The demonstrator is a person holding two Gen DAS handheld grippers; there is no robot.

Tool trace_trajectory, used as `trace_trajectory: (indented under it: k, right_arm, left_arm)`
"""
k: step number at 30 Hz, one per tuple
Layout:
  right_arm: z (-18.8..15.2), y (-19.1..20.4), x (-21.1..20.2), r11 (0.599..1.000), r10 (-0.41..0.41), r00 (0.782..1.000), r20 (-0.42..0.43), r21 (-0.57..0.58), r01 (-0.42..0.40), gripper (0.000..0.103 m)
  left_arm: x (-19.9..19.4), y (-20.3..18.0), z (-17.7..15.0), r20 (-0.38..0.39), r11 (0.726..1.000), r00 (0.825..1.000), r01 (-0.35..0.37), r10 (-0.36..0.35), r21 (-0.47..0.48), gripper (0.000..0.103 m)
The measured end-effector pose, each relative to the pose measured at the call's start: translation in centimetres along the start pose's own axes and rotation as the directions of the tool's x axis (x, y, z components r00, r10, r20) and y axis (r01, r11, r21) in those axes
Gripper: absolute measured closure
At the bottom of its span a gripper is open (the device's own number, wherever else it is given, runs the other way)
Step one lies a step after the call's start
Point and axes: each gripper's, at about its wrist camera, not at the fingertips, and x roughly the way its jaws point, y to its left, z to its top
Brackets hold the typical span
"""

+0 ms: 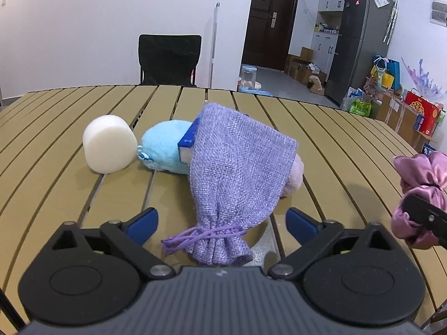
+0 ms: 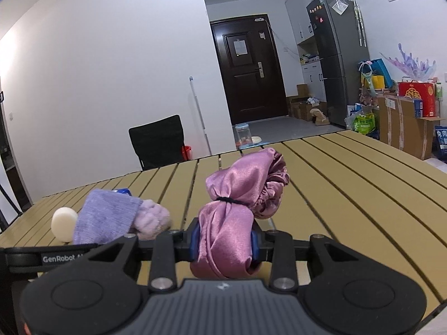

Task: Collect trash
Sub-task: 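Close the left gripper on the purple cloth bag's drawstring end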

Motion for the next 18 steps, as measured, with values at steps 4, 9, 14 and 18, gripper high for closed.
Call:
trace_trajectory:
  k: [4,9,14,18]
  right_arm:
    - [0.0,-0.4,-0.1,1.0,-0.004,1.0,0.0,0.001,0.004,0.071]
    - [0.0,-0.5,-0.3,1.0,0.001,1.0,0.002,-0.003,-0.001,0.071]
    - [-0.1,0.0,-0.4,1.0,0.01,1.0,0.001,-0.014,-0.01,0.071]
    - [-0.3,0.2,-1.0,0.999,0.02,1.0,0.006,-0.028,-0.02,0.071]
  left_arm:
    - [0.6,0.2,-0.1,-0.022,1.0,1.0,0.014,-0.014,-0.018,0.04]
    - [0.6,0.2,-0.3,-0.014,0.999,0.999,0.033,-0.033,-0.019,0.07]
    - [-0.1,0.3,-0.3,0.006,0.999,0.999,0.036,-0.036,-0.022,0.072]
    - [-1.5,0.3,-0.3,0.034,0.999,0.999,0.04,-0.04,-0.022,0.072]
